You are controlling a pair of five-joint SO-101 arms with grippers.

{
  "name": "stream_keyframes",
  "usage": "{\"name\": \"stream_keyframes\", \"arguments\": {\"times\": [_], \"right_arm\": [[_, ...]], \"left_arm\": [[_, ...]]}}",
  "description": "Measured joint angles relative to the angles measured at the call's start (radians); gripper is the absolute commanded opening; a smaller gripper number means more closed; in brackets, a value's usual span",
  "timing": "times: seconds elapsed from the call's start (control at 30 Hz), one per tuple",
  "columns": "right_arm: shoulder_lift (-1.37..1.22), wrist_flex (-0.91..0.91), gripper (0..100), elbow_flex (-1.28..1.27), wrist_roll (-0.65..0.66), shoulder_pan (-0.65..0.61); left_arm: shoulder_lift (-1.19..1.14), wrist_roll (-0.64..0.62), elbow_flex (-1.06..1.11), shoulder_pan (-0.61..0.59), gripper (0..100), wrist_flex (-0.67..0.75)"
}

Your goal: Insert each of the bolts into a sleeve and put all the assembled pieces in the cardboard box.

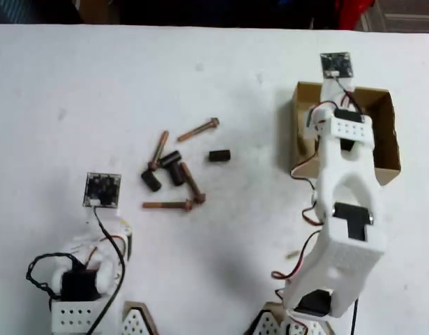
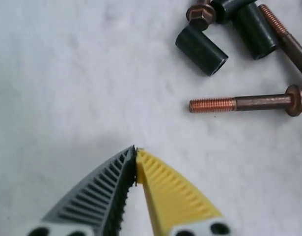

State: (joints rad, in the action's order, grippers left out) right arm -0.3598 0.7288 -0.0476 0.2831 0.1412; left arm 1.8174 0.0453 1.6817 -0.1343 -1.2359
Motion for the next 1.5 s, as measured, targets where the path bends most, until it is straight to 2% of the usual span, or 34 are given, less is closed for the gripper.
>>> {"name": "stream_keyframes", "arguments": {"times": [0.2,0.67,1.0,1.5], "right_arm": [[-0.049,0.006,12.7,0.032,0.000,-0.041],[-0.032,0.014,12.7,0.041,0.000,-0.049],[0.270,0.229,12.8,0.041,0.000,-0.074],[0.684,0.618,12.7,0.041,0.000,-0.377]], "left_arm": [[0.000,0.000,0.000,0.000,2,0.000],[-0.002,0.000,0.012,0.000,2,0.003],[0.000,0.000,0.012,0.000,2,0.003],[0.000,0.000,0.012,0.000,2,0.003]]}}
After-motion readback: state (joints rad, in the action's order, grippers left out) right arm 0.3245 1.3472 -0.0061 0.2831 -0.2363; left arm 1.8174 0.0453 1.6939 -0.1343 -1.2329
